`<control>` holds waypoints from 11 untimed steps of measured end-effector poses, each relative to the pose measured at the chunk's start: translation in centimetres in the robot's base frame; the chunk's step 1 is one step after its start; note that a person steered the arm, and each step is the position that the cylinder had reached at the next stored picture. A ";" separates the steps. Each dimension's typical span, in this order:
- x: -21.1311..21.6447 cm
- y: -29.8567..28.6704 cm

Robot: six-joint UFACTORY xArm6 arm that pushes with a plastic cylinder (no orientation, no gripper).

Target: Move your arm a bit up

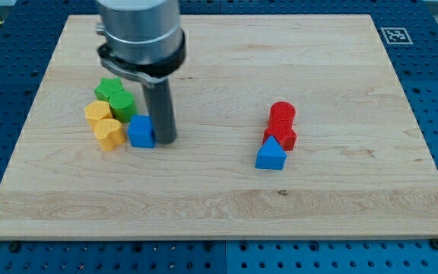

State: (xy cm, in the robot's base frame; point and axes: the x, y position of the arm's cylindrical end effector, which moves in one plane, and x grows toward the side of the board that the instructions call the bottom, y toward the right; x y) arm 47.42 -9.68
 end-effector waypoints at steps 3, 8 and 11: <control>-4.6 1.4; -5.2 1.4; -5.8 1.4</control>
